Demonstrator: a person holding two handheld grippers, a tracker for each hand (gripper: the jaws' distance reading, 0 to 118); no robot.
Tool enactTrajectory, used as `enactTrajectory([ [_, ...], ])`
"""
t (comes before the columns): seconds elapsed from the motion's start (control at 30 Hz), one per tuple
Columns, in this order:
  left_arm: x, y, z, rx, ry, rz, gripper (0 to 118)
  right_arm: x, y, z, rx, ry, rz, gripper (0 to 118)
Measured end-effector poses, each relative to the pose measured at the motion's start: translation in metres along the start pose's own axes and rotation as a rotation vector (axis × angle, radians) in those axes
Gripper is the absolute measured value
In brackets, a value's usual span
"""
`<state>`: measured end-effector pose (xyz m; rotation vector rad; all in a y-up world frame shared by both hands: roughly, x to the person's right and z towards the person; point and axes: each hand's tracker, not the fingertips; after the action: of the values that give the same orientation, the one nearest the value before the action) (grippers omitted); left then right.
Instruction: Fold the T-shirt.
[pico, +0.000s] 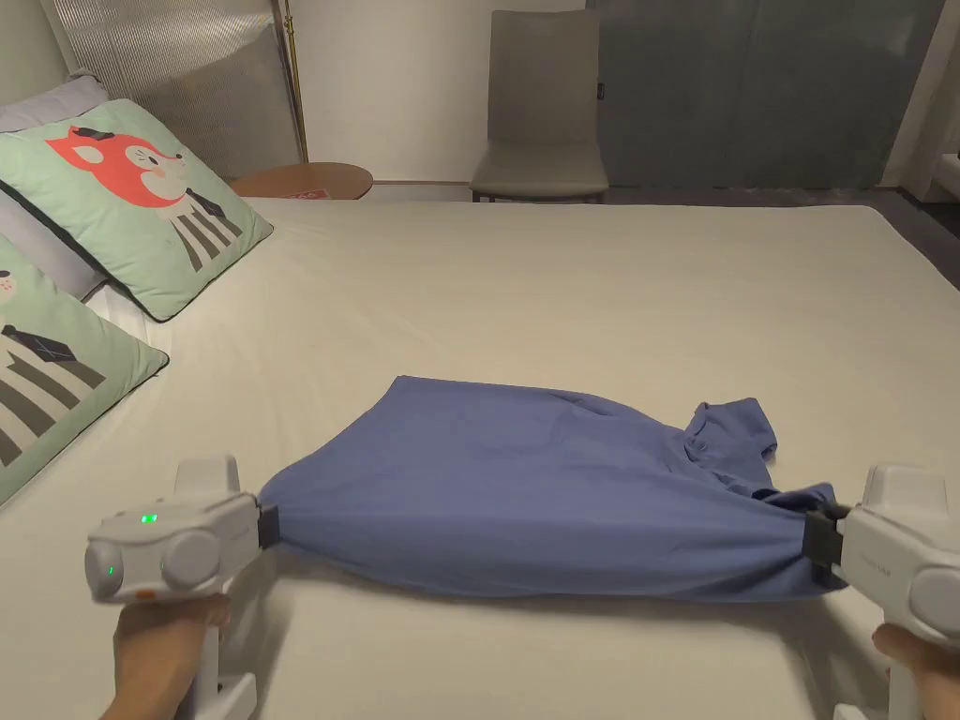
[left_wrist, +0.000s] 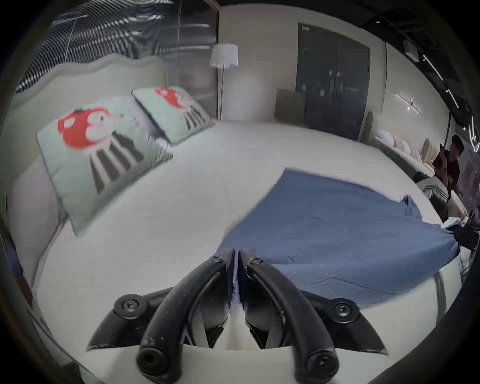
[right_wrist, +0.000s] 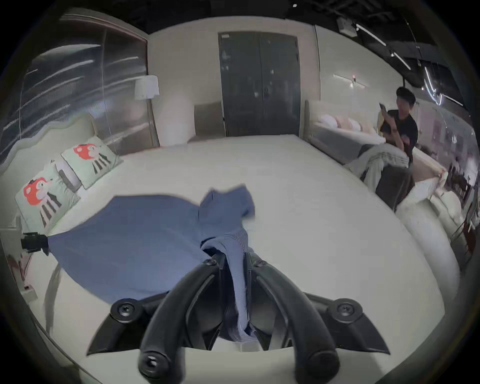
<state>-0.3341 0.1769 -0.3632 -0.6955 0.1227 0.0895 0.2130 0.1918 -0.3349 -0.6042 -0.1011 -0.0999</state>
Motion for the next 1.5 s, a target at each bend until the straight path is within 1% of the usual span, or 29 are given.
enactTrajectory([
  [0.13, -0.022, -0.05, 0.022, -0.043, -0.01, 0.012, 2, 0.003, -0.047, 0.038, -0.038, -0.01, -0.032, 14],
  [0.27, -0.042, -0.083, 0.051, -0.072, -0.028, 0.023, 2, 0.008, -0.087, 0.069, -0.07, -0.037, -0.035, 14],
  [0.47, -0.052, -0.123, 0.1, -0.152, -0.039, -0.014, 2, 0.009, -0.138, 0.109, -0.158, -0.07, 0.013, 14],
  [0.57, -0.058, -0.139, 0.11, -0.213, -0.034, -0.001, 2, 0.012, -0.159, 0.119, -0.219, -0.063, 0.01, 14],
  [0.67, -0.062, -0.15, 0.113, -0.246, -0.025, 0.017, 2, 0.011, -0.171, 0.126, -0.24, -0.058, 0.017, 14],
  [0.73, -0.061, -0.153, 0.114, -0.261, -0.025, 0.033, 2, 0.009, -0.17, 0.129, -0.248, -0.063, 0.039, 14],
  [0.87, -0.05, -0.147, 0.111, -0.268, 0.004, -0.004, 2, 0.001, -0.153, 0.129, -0.272, -0.07, 0.055, 15],
  [0.9, -0.047, -0.144, 0.112, -0.269, 0.009, -0.016, 5, -0.002, -0.148, 0.131, -0.264, -0.068, 0.058, 17],
  [0.93, -0.044, -0.141, 0.112, -0.27, 0.014, -0.023, 12, -0.005, -0.141, 0.135, -0.242, -0.063, 0.063, 26],
  [0.97, -0.04, -0.136, 0.115, -0.264, 0.022, -0.026, 32, -0.008, -0.128, 0.141, -0.185, -0.059, 0.068, 45],
  [1.0, -0.032, -0.129, 0.119, -0.237, 0.028, -0.032, 69, -0.013, -0.118, 0.146, -0.137, -0.059, 0.066, 76],
  [1.03, -0.028, -0.121, 0.121, -0.187, 0.024, -0.024, 94, -0.018, -0.107, 0.149, -0.095, -0.061, 0.067, 94],
  [1.07, -0.022, -0.113, 0.125, -0.14, 0.009, -0.017, 107, -0.023, -0.095, 0.153, -0.05, -0.054, 0.058, 104],
  [1.1, -0.016, -0.103, 0.13, -0.089, -0.009, -0.007, 109, -0.022, -0.087, 0.152, -0.002, -0.044, 0.047, 104],
  [1.2, 0.007, -0.071, 0.149, 0.086, -0.046, -0.012, 109, -0.038, -0.055, 0.17, 0.147, -0.028, 0.03, 104],
  [1.23, 0.015, -0.062, 0.155, 0.134, -0.05, -0.02, 109, -0.039, -0.048, 0.167, 0.191, -0.031, 0.031, 104],
  [1.33, 0.034, -0.037, 0.175, 0.315, -0.086, -0.018, 109, -0.054, -0.025, 0.187, 0.322, -0.032, 0.044, 104],
  [1.43, 0.051, -0.02, 0.191, 0.436, -0.115, -0.002, 109, -0.065, -0.009, 0.206, 0.42, -0.052, 0.052, 104],
  [1.5, 0.059, -0.014, 0.198, 0.49, -0.151, -0.024, 107, -0.069, -0.005, 0.209, 0.468, -0.069, 0.073, 103],
])
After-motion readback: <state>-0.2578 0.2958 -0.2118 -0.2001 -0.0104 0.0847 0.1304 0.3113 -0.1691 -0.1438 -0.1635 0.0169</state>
